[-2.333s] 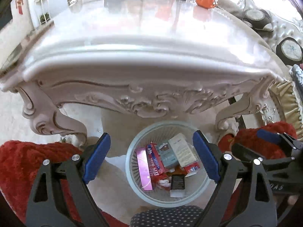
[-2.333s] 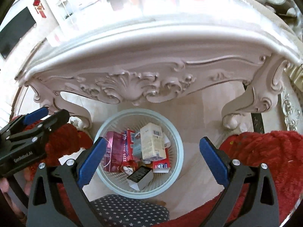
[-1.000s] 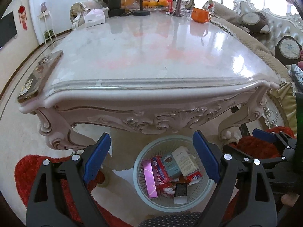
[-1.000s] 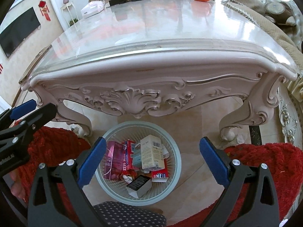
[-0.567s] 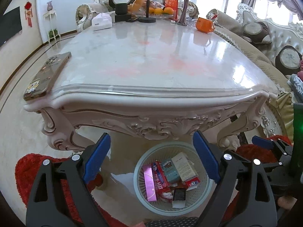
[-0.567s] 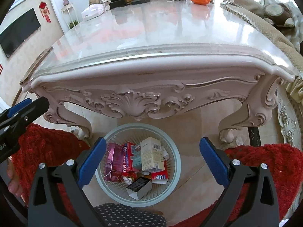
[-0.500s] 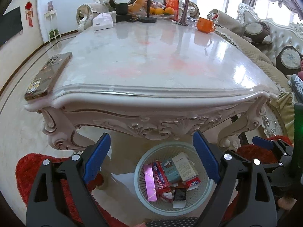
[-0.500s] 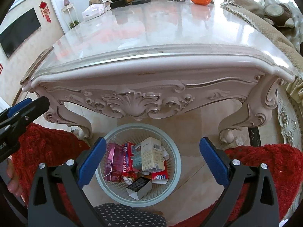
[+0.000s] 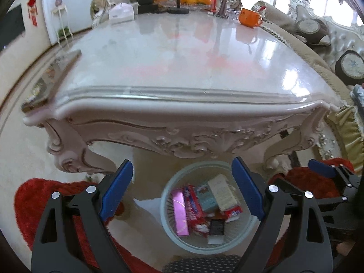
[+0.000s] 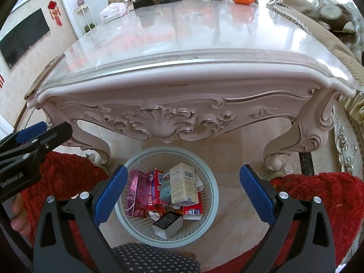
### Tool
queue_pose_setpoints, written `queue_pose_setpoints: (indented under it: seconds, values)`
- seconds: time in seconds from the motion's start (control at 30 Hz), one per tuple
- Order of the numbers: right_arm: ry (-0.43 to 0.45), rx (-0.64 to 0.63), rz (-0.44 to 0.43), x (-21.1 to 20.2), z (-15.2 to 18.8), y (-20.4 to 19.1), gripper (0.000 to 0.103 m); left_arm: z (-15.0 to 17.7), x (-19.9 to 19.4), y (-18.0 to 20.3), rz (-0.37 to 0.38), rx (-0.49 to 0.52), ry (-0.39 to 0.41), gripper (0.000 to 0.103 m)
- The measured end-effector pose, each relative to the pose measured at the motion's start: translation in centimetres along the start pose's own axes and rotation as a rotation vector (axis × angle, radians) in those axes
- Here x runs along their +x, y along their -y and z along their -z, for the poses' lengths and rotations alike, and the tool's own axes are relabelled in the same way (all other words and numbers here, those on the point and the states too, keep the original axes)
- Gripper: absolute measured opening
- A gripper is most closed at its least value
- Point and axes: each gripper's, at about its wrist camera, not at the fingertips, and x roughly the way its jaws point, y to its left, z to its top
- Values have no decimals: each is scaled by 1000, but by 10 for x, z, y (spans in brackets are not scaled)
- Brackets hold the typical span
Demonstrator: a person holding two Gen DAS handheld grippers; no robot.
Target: Collect trash
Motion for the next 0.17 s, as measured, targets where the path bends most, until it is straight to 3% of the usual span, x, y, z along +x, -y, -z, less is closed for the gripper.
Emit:
queue_pose_setpoints:
  seconds: [0.17]
  values:
    - [-5, 4, -2, 1, 0, 0, 94, 2, 1, 3, -4, 25, -4, 86]
